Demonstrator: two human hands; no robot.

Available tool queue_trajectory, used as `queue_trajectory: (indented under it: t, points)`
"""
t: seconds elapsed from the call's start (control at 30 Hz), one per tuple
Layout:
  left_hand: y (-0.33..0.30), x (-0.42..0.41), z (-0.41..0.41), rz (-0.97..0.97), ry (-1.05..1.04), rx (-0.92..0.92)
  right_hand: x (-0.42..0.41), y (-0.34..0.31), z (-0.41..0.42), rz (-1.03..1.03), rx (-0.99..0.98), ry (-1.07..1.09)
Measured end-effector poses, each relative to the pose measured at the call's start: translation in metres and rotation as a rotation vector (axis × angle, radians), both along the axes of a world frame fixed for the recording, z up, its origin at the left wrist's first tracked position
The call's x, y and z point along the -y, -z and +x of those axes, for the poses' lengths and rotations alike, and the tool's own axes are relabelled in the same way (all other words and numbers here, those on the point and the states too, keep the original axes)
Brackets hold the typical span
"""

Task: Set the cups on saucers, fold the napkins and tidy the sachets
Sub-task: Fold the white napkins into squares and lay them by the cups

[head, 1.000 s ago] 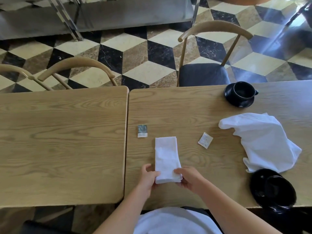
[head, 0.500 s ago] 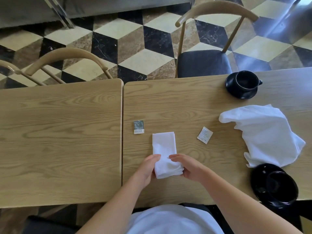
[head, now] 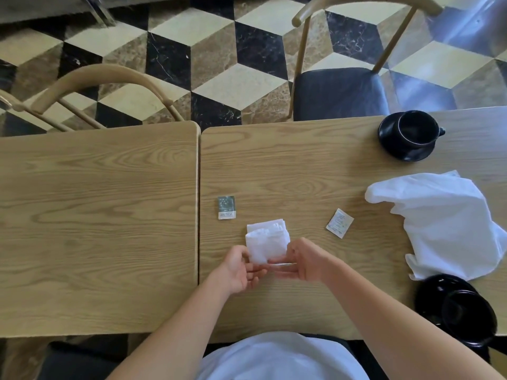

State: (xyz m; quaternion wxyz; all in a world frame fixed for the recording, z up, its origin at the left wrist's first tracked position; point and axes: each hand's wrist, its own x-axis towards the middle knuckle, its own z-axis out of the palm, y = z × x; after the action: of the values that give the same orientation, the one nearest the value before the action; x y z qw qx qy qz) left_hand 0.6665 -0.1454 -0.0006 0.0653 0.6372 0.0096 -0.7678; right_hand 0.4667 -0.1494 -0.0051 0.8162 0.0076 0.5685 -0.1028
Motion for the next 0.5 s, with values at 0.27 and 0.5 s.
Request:
queue_trajectory:
  t: [0.27,0.5]
  points:
    - [0.015,0.012,-0.005,-0.462,0.417,0.511,0.012,0.01,0.013,-0.266,-0.539,-0.406]
    - [0.012,0.023,-0.018,-0.49,0.176,0.573,0.015,0.008,0.018,-0.473,-0.724,-0.281]
